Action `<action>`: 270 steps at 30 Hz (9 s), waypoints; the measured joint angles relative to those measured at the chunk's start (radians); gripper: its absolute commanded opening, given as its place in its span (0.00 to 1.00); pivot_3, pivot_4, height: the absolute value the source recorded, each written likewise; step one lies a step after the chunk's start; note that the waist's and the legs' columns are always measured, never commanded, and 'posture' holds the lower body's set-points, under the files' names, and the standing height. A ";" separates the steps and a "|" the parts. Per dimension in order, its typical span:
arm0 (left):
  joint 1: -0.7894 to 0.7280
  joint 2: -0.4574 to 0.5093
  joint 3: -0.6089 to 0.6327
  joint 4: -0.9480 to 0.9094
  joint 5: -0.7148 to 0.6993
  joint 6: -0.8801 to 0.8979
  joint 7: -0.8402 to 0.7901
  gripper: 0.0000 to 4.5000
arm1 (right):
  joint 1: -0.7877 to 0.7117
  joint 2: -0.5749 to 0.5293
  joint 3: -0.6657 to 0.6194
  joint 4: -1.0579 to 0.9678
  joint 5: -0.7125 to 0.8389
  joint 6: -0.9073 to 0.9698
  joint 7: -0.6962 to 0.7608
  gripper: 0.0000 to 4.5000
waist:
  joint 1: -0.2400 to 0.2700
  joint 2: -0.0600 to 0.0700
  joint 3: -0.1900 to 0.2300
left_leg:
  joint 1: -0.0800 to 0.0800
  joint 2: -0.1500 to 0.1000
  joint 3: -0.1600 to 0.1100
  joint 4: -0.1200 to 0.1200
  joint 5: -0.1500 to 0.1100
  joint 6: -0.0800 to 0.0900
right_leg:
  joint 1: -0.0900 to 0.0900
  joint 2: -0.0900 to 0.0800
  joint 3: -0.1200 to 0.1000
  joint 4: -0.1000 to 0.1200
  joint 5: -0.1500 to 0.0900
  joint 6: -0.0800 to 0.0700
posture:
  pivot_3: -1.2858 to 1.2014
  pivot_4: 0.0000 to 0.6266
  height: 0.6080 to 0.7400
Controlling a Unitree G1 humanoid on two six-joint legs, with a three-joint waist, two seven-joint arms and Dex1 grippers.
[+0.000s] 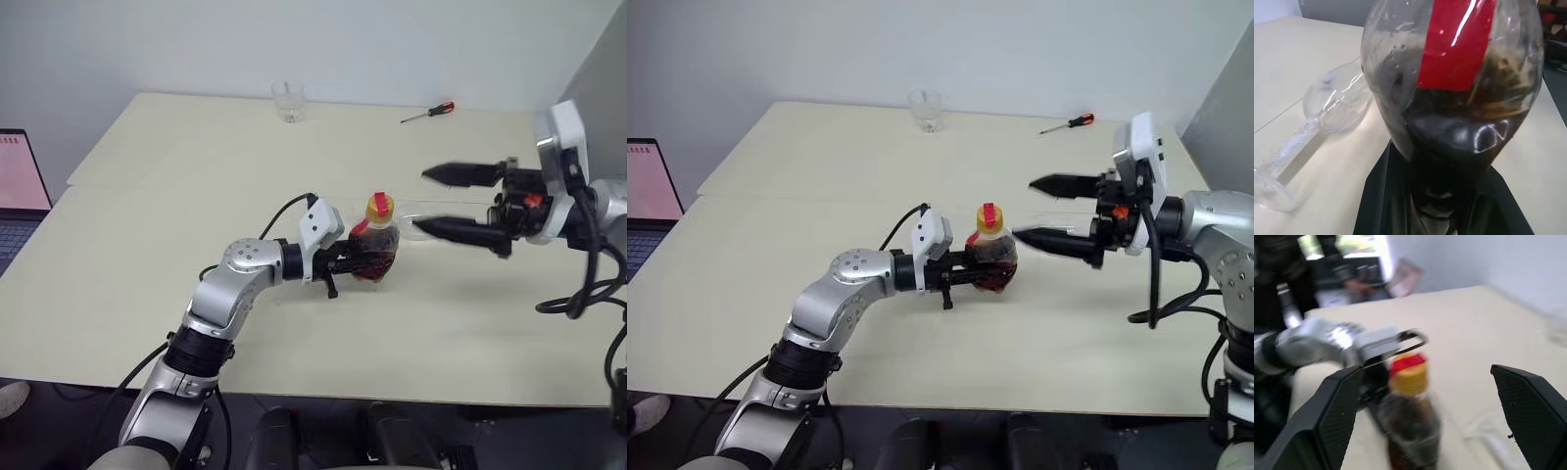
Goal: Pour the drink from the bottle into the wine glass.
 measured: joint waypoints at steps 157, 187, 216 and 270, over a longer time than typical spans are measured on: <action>-0.016 -0.008 -0.016 0.104 0.083 -0.089 -0.009 0.14 | -0.012 0.184 0.194 -0.186 0.339 0.097 -0.791 1.00 | 0.001 0.000 0.000 | -0.001 0.000 0.000 0.000 0.000 0.000 | 0.000 0.000 0.002 -0.001 -0.002 0.003 | 0.52 0.24 1.00; -0.015 0.003 -0.015 0.103 0.083 -0.087 0.013 0.14 | 0.028 0.319 0.244 -0.105 0.043 0.077 -0.767 1.00 | 0.001 0.000 0.000 | -0.001 0.000 0.000 0.000 0.000 0.000 | 0.000 0.000 0.000 -0.001 0.000 0.000 | 0.52 0.24 1.00; -0.015 0.009 -0.014 0.101 0.081 -0.087 0.012 0.14 | 0.111 0.260 0.164 -0.142 0.128 0.080 -0.633 1.00 | 0.000 0.000 0.000 | -0.001 0.000 0.000 0.000 0.000 0.000 | 0.000 0.000 0.000 -0.001 0.000 0.001 | 0.52 0.24 1.00; -0.014 0.012 -0.011 0.081 0.079 -0.084 0.034 0.14 | -0.028 0.331 0.236 -0.034 -0.022 0.081 -0.627 1.00 | 0.001 0.000 0.000 | -0.001 0.000 0.000 0.000 0.000 0.000 | 0.000 0.000 0.000 -0.001 0.000 0.000 | 0.52 0.24 1.00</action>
